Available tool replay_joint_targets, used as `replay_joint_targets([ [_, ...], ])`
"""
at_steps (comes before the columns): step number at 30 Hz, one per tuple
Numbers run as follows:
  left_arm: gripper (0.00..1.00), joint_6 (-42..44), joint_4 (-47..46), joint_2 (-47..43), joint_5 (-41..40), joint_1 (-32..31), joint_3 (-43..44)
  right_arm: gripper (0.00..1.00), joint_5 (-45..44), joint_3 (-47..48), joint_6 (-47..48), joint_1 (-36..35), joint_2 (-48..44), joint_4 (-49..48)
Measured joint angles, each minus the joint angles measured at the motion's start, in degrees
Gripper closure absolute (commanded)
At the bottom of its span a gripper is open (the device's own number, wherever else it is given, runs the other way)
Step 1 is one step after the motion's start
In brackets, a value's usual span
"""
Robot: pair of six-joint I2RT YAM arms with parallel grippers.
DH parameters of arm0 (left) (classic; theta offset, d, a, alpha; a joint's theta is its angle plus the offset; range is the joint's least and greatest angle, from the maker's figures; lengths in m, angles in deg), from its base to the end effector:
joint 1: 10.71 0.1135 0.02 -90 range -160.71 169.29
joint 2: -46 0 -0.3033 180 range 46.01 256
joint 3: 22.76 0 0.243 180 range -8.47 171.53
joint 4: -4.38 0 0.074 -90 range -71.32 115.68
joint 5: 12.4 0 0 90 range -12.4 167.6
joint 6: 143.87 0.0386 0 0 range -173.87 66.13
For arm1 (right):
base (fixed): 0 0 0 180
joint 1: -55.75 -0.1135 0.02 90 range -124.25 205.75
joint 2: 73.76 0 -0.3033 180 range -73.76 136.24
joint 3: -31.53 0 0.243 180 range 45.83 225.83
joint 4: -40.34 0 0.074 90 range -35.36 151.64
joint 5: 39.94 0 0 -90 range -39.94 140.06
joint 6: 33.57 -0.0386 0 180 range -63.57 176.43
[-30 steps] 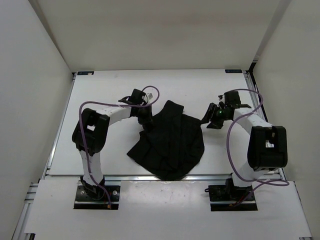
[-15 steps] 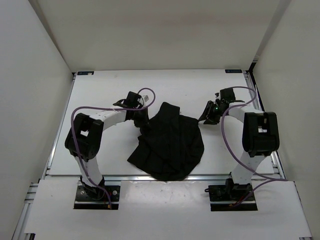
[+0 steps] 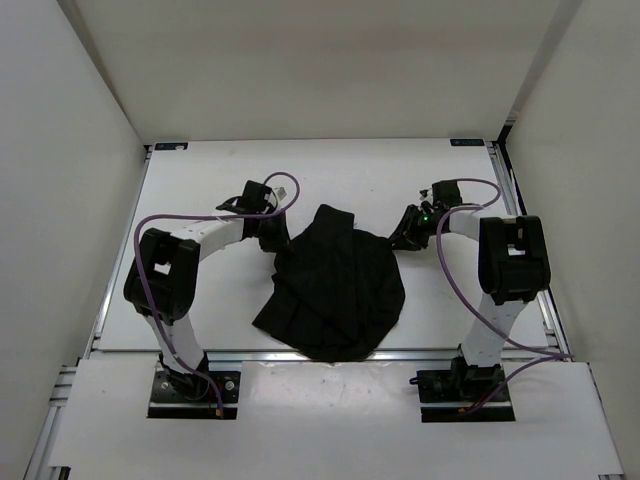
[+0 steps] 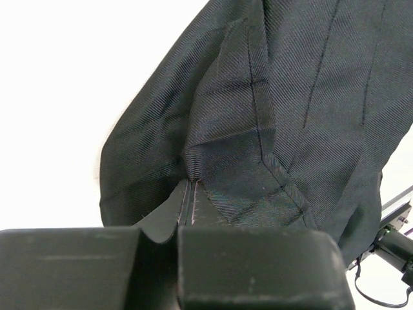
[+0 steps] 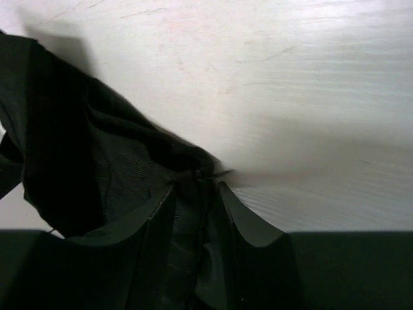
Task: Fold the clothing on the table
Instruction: Flatten the skirt out
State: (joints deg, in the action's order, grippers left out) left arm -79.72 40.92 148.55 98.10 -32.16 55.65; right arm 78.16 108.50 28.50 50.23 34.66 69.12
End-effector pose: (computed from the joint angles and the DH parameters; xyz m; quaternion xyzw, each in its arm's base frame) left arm 0.3316 -0.1448 0.2141 0.0085 0.9530 -0.2576 0.1591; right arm 0.3733 0.0543 0.1807 0.1210 0.9318 0.2964 0.1711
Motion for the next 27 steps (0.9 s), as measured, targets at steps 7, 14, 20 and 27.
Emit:
replay_joint_targets([
  [7, 0.92, -0.20, 0.02, 0.00, -0.11, -0.26, 0.00, 1.00, 4.94, -0.04, -2.32, -0.87, 2.60, -4.85],
  [14, 0.32, 1.44, 4.59, 0.00, -2.08, 1.92, 5.49, 0.99, 2.51, 6.58, 3.52, -1.18, -6.16, 2.99],
  [20, 0.31, 0.94, 4.17, -1.79, -1.25, 10.23, 15.32, 1.00, 1.66, 23.30, 8.61, -7.61, -15.28, 7.58],
  [27, 0.33, -0.22, 3.10, -6.91, -1.68, 12.28, 11.10, 1.00, 4.87, 44.48, 12.63, -20.52, -1.68, 15.34],
])
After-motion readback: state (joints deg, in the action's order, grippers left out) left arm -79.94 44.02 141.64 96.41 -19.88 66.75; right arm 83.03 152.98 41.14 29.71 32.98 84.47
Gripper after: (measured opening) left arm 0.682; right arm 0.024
